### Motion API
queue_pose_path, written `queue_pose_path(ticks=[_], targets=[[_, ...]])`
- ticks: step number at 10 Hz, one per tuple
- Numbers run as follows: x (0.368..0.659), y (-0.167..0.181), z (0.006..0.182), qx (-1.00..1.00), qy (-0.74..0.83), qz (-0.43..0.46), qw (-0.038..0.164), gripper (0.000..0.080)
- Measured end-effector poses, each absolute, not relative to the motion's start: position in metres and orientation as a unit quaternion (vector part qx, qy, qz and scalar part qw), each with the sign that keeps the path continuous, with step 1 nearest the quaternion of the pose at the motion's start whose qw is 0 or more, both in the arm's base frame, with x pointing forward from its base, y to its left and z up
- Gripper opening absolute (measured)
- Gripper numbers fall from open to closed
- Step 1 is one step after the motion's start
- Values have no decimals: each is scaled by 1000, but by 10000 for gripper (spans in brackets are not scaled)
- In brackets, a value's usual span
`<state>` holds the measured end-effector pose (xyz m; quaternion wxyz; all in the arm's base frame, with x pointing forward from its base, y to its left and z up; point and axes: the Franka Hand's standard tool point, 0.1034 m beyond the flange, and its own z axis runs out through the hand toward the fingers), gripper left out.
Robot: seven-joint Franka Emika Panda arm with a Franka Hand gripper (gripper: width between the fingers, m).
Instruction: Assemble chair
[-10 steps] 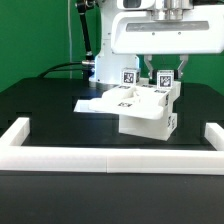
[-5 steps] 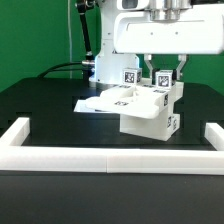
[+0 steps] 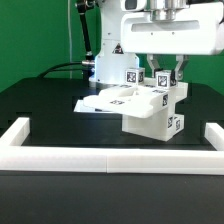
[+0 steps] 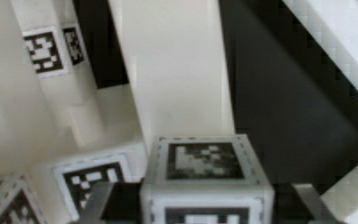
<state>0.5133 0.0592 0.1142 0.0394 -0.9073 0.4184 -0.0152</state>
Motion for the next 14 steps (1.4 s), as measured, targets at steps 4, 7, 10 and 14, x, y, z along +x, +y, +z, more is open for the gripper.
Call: queue_pose_path(ticks=[4, 7, 10, 14], targets=[[513, 62, 114, -859, 510, -8, 47, 288], [513, 62, 114, -866, 498, -8, 47, 366], [514, 65, 115, -907, 418, -13, 45, 644], [514, 65, 114, -972, 231, -22, 42, 648]])
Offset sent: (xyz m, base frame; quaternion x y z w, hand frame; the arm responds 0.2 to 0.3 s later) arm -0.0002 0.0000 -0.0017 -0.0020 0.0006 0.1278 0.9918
